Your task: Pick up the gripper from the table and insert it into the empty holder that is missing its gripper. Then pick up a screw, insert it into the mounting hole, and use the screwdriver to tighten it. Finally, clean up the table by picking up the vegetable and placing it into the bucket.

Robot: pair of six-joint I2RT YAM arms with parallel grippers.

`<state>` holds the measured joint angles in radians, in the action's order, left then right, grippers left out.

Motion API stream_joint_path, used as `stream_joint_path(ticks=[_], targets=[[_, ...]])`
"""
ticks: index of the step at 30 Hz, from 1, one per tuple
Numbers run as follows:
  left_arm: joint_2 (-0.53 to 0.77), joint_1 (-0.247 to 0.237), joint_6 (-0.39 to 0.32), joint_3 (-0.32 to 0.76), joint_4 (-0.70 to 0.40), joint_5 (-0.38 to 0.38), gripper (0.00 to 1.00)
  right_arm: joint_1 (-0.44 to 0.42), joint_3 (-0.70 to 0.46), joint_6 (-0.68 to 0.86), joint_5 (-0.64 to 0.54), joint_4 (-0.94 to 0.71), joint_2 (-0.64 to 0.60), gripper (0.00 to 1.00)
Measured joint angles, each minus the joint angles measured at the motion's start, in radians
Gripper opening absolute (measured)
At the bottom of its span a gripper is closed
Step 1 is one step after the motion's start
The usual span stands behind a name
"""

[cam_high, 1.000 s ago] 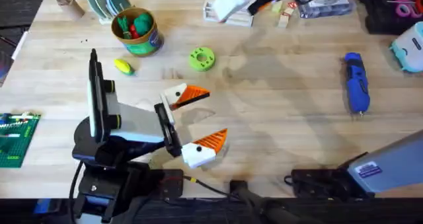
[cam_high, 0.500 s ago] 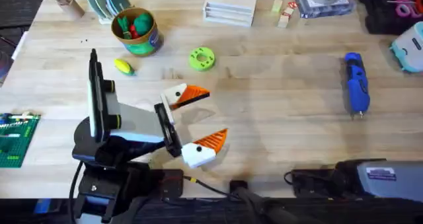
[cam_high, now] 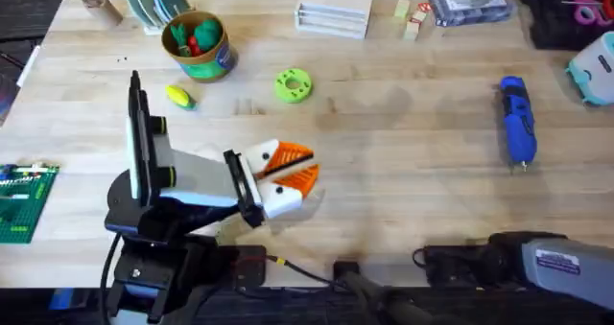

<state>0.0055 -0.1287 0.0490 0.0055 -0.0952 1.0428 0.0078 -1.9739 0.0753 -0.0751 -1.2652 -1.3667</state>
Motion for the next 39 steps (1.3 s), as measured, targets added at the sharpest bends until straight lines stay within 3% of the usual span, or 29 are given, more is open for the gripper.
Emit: stream_joint_path(ticks=[1, 3, 9, 18, 39], targets=[[0.0, 0.0, -0.002, 0.0, 0.0, 0.0, 0.079, 0.0, 0.0, 0.0, -0.006, 0.0, -0.003, 0.992], [0.0, 0.0, -0.004, 0.0, 0.0, 0.0, 0.008, -0.001, 0.0, 0.0, -0.013, -0.005, -0.008, 0.992], [0.0, 0.0, -0.005, 0.0, 0.0, 0.0, 0.004, -0.045, 0.0, 0.0, -0.071, -0.077, -0.008, 0.992], [0.0, 0.0, -0.004, 0.0, 0.0, 0.0, 0.004, -0.215, 0.036, 0.0, -0.089, -0.141, -0.006, 0.992], [0.0, 0.0, -0.005, 0.0, 0.0, 0.0, 0.004, -0.556, 0.499, 0.004, 0.056, 0.029, 0.005, 0.992]])
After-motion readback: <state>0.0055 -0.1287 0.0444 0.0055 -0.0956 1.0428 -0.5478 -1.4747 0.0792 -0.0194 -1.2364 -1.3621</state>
